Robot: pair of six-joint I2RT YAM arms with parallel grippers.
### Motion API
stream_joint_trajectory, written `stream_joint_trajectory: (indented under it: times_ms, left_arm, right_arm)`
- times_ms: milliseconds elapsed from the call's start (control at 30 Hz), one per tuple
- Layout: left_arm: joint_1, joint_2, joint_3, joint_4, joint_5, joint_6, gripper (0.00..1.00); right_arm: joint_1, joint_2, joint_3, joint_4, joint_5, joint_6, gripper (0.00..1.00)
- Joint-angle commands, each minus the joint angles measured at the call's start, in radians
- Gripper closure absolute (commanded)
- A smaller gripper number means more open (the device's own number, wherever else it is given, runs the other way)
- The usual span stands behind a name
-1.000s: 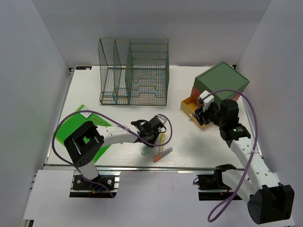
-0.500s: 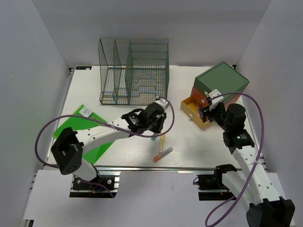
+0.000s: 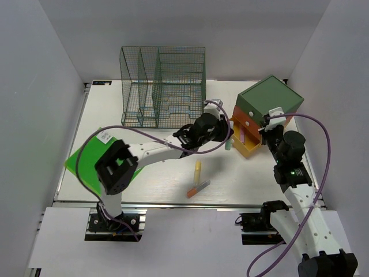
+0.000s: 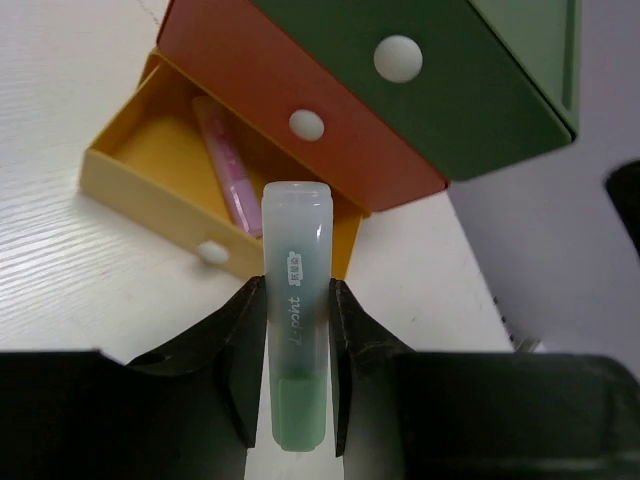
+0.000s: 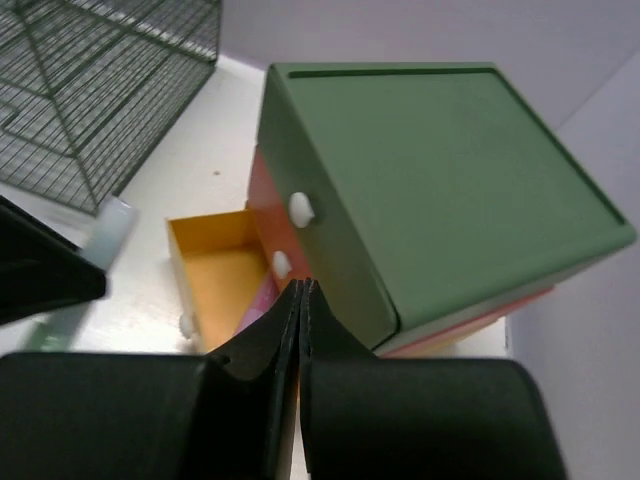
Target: Organize the desk
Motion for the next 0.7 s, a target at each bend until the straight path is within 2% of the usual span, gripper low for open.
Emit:
stream_joint_trajectory:
  times_ms: [0, 233, 367, 433, 533, 567, 667]
  left_arm:
    - [0.01, 0.073, 0.081, 0.197, 0.009, -0.159, 1.0]
    - [0.042, 0.243, 0.047, 0.525, -0.093, -0.503, 1.0]
    - [0.042, 0.362, 0.09, 0.627, -0.13, -0.608, 1.0]
    - [0.042, 0.399, 0.148, 0.608, -0.141, -0.653, 1.0]
    - [0.042, 0.453, 0.219, 0.569, -0.162, -0.678, 0.91]
    - [0.042, 0.462, 0.234, 0.562, -0.158, -0.68, 0.78]
    - [0.042, 0.478, 0.266, 0.538, -0.135, -0.681, 0.58]
  right_arm:
    - [-0.003, -0.024, -0.006, 0.088, 0.105, 0.024, 1.0]
    - [-0.009, -0.039, -0.008, 0.112, 0.197, 0.034, 1.0]
    - [-0.006, -0.042, -0.011, 0.115, 0.191, 0.033, 1.0]
    - [-0.007, -0.044, -0.014, 0.117, 0.193, 0.03, 1.0]
    - [-0.007, -0.048, -0.017, 0.121, 0.197, 0.027, 1.0]
    - [-0.006, -0.048, -0.017, 0.121, 0.193, 0.027, 1.0]
    - [-0.003, -0.051, -0.022, 0.123, 0.185, 0.024, 1.0]
